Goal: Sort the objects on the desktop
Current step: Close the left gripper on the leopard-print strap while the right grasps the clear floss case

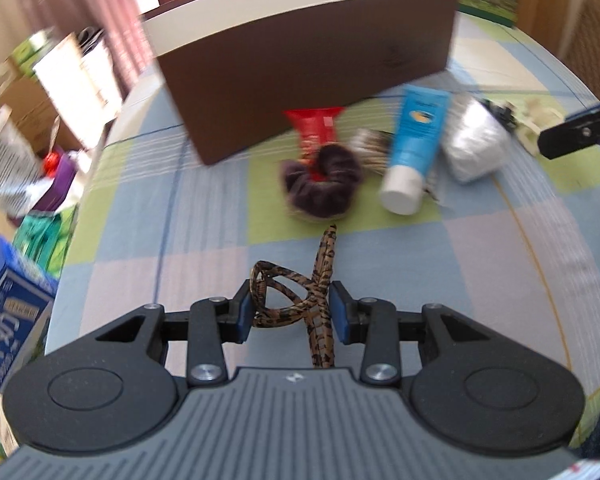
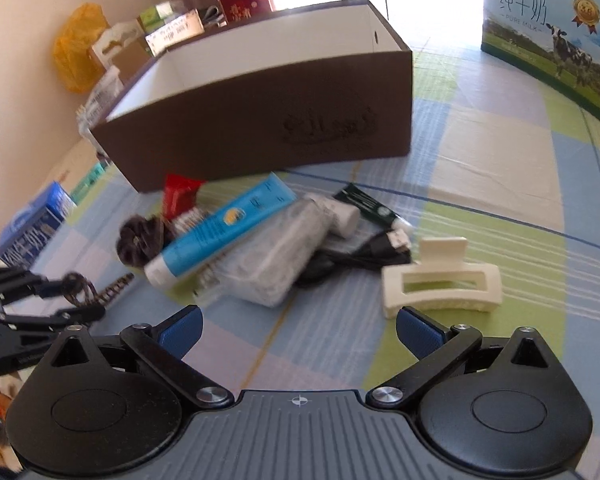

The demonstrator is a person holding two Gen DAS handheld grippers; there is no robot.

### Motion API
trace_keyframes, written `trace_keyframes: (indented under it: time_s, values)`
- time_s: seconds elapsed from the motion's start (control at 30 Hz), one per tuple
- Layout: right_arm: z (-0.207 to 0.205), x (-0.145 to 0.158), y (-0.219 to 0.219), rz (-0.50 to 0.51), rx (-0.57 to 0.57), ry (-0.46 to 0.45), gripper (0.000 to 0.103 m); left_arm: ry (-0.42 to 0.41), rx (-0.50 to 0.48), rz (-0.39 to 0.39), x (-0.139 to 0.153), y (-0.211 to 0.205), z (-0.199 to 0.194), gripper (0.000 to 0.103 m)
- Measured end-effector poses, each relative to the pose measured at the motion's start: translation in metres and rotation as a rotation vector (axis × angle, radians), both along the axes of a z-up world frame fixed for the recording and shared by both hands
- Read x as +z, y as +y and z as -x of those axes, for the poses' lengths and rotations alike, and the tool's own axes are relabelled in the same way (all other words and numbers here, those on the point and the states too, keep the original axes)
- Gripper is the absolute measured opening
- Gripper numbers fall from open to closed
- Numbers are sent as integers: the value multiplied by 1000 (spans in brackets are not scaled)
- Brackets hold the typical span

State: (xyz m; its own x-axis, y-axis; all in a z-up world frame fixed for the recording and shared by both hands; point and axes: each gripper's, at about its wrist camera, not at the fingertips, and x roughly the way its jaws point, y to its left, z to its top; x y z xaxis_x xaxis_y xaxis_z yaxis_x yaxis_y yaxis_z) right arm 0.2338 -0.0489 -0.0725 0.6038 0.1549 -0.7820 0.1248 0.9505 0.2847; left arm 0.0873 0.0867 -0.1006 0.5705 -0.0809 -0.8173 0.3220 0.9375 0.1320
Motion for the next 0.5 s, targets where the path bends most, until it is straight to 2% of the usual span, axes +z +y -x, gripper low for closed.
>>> trace_keyframes:
  time_s: [0.03, 0.1, 0.37, 0.5]
  values:
    - [-3, -1, 1, -15, 1, -5, 98, 0, 17, 7, 1, 3, -2, 33]
    - [-10, -4, 2, -66, 6, -5, 78, -5, 45, 19, 3, 9, -5, 33]
    - [-29, -29, -11, -326, -136, 44, 60, -10, 116, 51, 4, 23, -17, 33]
    - [-31, -46, -28, -489, -254, 73, 45, -2, 136, 57, 2, 25, -21, 33]
